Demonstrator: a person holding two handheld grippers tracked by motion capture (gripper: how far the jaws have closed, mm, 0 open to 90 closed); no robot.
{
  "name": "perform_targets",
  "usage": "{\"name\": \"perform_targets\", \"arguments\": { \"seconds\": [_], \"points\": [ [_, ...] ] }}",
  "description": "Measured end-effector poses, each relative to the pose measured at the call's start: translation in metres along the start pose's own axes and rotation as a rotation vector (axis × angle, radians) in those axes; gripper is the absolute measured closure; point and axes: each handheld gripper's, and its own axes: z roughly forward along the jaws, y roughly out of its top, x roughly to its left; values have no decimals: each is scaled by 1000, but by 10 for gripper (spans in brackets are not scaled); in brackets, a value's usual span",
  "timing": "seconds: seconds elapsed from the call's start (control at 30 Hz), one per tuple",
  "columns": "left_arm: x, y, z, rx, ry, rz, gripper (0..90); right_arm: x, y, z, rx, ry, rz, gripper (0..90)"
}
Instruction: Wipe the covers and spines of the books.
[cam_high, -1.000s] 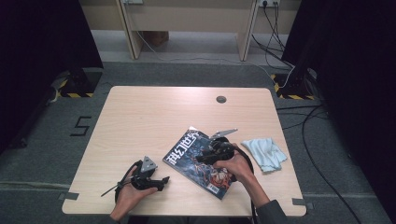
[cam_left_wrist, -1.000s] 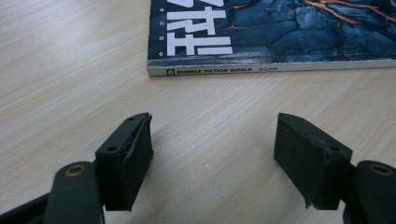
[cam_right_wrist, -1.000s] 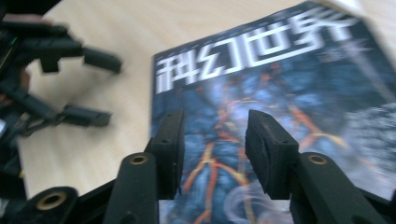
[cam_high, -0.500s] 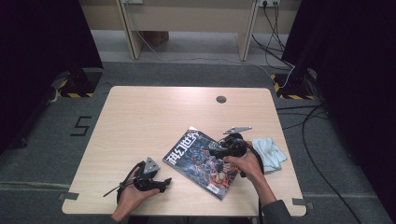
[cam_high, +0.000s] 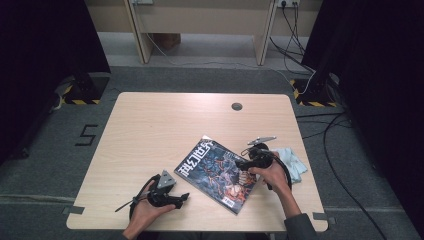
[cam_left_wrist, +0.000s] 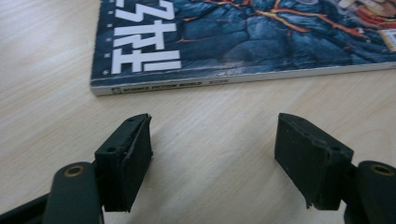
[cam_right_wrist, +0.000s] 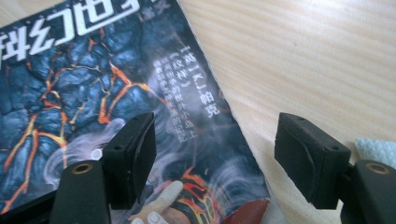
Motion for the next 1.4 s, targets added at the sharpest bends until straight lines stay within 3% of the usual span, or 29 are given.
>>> {"name": "perform_targets", "arguments": {
  "seconds": [0.2, 0.33, 0.4, 0.57, 0.7, 0.93, 1.03, 1.1, 1.2, 1.4],
  "points": [
    [-3, 2, 2, -14, -31, -11, 265, -2, -5, 6, 38, -5, 2, 300],
    [-4, 4, 5, -32, -53, -29, 266, 4, -6, 5, 58, 17, -3, 279],
    [-5, 6, 7, -46, -67, -41, 266, 7, -7, 4, 55, 2, -30, 279],
    [-5, 11, 14, -41, -108, -77, 261, 12, -15, -2, 62, 14, -41, 295],
    [-4, 15, 18, -43, -112, -93, 257, 18, -25, -8, 59, 20, -46, 300],
    [9, 29, 30, -32, -72, -97, 231, 34, -40, -17, 83, 32, -106, 276],
    [15, 36, 38, -34, -38, -98, 226, 37, -45, -19, 83, 66, -92, 275],
    [21, 43, 46, -36, -17, -89, 219, 39, -47, -20, 85, 78, -104, 276],
    [27, 50, 53, -46, -3, -106, 219, 43, -50, -22, 90, 92, -113, 278],
    [24, 49, 38, -57, -5, -118, 239, 44, -51, -24, 31, 61, -101, 307]
  ]
}}
